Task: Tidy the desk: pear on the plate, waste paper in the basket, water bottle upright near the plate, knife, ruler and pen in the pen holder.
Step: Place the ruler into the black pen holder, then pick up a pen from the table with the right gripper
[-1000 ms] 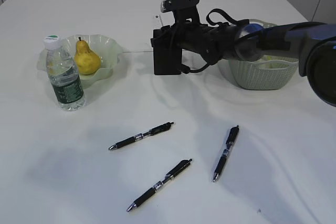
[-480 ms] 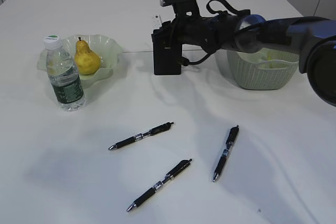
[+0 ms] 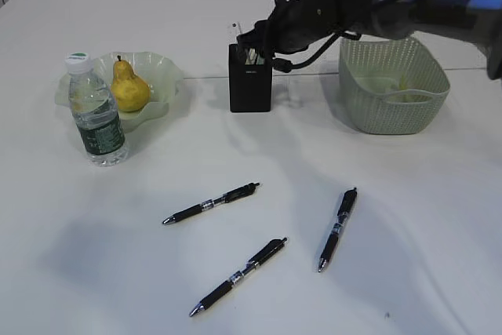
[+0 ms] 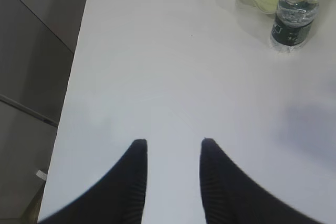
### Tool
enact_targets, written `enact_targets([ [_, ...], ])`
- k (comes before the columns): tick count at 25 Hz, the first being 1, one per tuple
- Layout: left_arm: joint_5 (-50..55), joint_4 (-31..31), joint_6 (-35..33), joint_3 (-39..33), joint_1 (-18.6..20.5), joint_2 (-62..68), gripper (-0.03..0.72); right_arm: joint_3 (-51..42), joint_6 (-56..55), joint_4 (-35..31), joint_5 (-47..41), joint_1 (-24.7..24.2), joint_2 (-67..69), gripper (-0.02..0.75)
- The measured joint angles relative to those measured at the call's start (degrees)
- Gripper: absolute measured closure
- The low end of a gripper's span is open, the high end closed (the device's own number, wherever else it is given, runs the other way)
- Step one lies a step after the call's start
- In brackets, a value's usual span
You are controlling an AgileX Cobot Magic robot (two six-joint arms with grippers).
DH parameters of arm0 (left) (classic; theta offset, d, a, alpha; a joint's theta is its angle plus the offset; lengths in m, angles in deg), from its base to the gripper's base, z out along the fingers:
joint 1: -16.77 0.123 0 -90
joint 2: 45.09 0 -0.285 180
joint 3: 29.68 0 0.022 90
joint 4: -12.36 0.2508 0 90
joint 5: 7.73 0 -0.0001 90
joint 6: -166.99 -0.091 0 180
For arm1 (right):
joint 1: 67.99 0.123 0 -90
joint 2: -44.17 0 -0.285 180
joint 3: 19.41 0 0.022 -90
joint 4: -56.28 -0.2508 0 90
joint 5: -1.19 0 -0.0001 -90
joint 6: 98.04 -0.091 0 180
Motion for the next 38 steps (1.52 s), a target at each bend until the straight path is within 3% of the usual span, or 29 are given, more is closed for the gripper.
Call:
enact_targets([
  [7,0.00,0.00,0.00,0.00,0.00,0.00,0.451,0.00,0.00,-6.42,-13.22,0.00,-6.62,0.397],
  [25,0.00,-2.65,0.10,0.00,0.00,0.00,0.451,0.22,-0.11,-9.98,-48.25,0.00,-17.32,0.400],
  [38,0.00,-1.24,2.53,2.80,0.00,-1.85,0.451,0.22,1.09,-16.03,-50.19,0.00,-20.17,0.401],
])
